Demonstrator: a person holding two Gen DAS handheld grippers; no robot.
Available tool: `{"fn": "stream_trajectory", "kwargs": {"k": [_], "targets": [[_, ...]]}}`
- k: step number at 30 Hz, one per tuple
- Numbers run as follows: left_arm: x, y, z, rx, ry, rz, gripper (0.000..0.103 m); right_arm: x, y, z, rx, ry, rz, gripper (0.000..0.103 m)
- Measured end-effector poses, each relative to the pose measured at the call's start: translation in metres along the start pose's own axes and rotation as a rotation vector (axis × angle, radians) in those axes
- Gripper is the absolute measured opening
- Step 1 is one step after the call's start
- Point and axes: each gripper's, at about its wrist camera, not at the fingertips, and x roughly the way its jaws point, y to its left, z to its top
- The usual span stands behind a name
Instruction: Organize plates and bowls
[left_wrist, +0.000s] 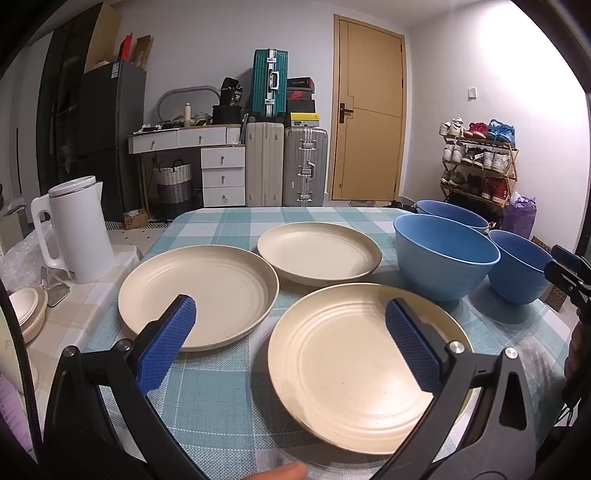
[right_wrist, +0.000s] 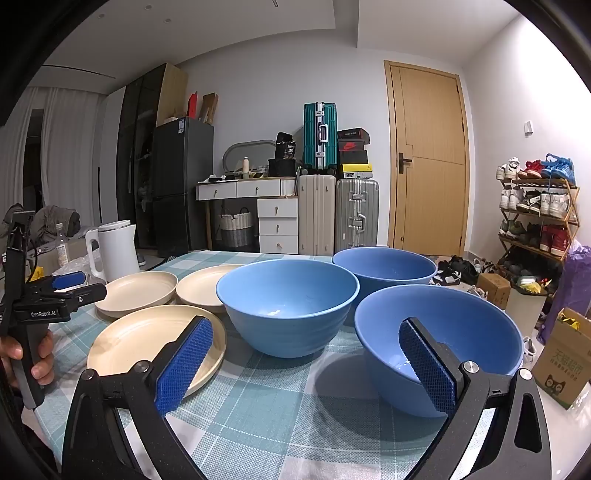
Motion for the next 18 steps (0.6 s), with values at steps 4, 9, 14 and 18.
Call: {"fn": "stream_trajectory", "kwargs": {"k": [4,9,14,18], "targets": [[0.0005,0.0001,0.0,0.001,0.005,-0.002,0.102,0.0002,0.0002,-0.0001,-0.004,0.003,-0.002,0.103],[-0.0002,0.001,0.0001,0.002,0.005,-0.002,0.102,-0.0001,0.0006,-0.0001,-0.003,0.002,-0.002,0.103],[0.0004,0.0,0.0001,0.002,0.006,0.0,0.102,-0.0004,0.0001,-0.0001,-0.003,0.003,-0.002,0.103],[0.0004,0.0,0.0,0.002,0.007,0.0,0.102,-0.0001,0.0004,0.0,-0.003,0.003,-0.001,0.103]]}}
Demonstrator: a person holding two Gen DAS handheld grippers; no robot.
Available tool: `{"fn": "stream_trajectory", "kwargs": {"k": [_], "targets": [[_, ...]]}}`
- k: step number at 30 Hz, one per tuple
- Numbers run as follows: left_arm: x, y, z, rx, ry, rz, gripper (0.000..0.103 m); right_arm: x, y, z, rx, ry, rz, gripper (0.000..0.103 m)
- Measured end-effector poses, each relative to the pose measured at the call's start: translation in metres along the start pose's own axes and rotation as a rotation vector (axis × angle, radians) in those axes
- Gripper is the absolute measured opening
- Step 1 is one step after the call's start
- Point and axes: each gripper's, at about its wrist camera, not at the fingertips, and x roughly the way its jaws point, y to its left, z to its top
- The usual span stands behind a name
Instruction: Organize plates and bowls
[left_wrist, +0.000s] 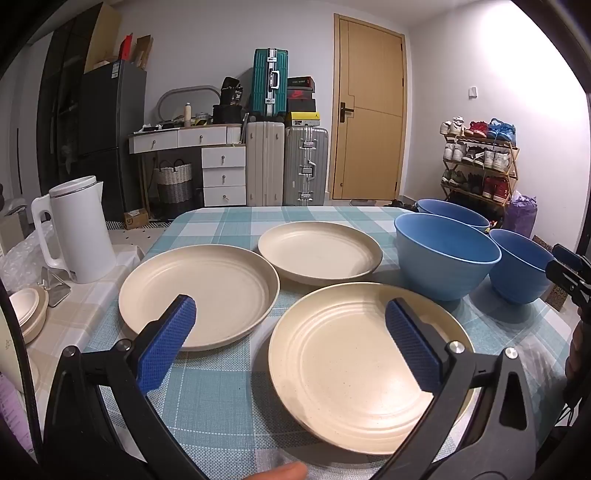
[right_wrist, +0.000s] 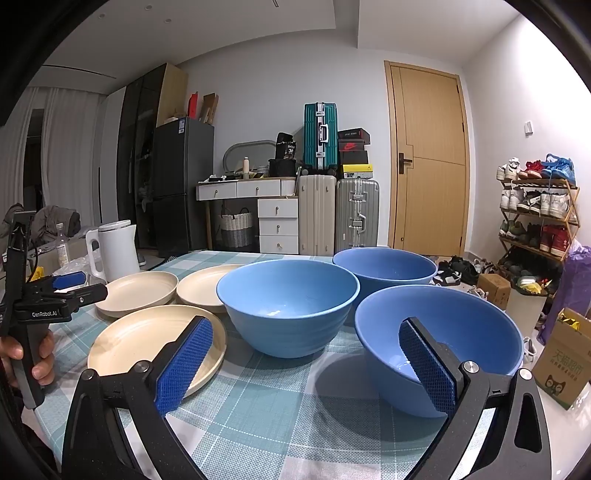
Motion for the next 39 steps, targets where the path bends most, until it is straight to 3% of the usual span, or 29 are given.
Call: {"fn": "stream_trajectory", "kwargs": {"k": [39], "targets": [[0.0021,-0.0008,0.0008,0.009,0.004,0.015,0.102,-0.0019,-0.0009,0.0,0.0,0.01,-0.001,0.103]]}}
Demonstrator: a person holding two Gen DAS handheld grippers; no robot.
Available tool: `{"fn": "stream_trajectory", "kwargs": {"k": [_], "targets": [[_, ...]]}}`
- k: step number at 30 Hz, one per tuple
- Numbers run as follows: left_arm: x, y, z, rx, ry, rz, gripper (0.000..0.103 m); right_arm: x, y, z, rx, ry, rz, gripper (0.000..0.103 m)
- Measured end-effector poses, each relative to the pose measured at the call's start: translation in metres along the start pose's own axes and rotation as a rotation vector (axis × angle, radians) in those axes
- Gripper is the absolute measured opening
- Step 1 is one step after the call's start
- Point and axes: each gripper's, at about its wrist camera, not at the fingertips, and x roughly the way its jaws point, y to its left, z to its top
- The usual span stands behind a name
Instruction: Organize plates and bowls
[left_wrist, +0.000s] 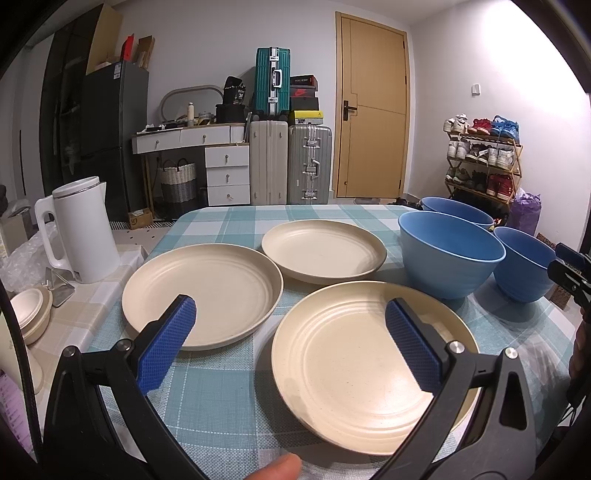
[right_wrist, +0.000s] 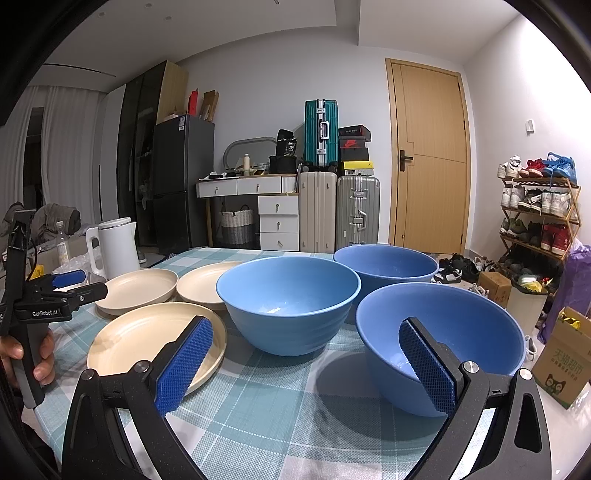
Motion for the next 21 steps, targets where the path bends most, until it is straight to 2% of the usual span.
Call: {"fn": "stream_trajectory", "kwargs": {"k": [21], "targets": [[0.0002,0.0054,-0.0019,-0.015,0.014,-0.001,0.102,0.0096,0.0032,0.0005,-0.012,0.031,-0.007,0.103]]}}
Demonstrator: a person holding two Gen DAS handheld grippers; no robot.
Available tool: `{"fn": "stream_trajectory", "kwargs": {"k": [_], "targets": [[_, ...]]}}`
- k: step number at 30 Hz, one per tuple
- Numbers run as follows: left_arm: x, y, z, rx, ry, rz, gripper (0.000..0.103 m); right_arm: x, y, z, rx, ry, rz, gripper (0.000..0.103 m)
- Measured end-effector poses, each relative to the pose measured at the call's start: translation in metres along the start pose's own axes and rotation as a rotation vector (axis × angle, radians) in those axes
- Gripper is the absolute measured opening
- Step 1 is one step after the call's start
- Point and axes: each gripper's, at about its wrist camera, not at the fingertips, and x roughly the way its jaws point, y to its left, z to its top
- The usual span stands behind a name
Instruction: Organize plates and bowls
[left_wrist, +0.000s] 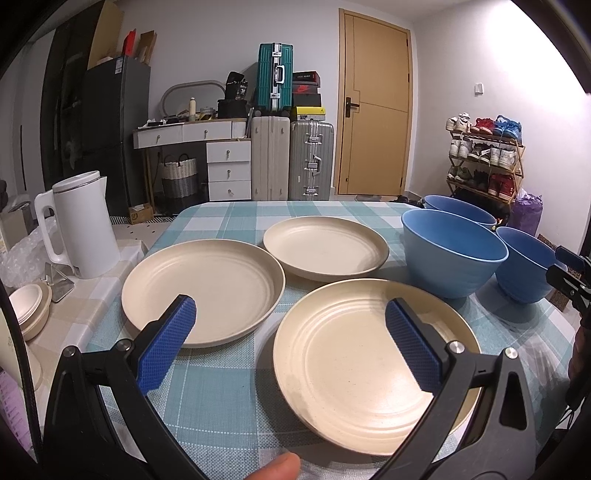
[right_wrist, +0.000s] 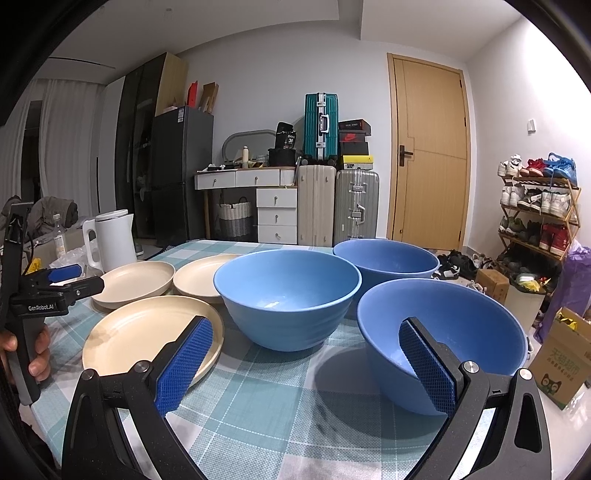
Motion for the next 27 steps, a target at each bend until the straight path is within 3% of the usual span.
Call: {"fn": "stream_trajectory", "kwargs": {"k": [14,27], "targets": [[-0.003,0.007,-0.001,-0.013,-0.011,0.031,0.102,0.006,0.001,0.001,0.003,0.018,-0.002,0.103],[-0.021,0.006,0.018,-0.035,-0.003,0.058,0.102,0.009,0.009,0.016,0.01,0.045,0.016,0.103]]}}
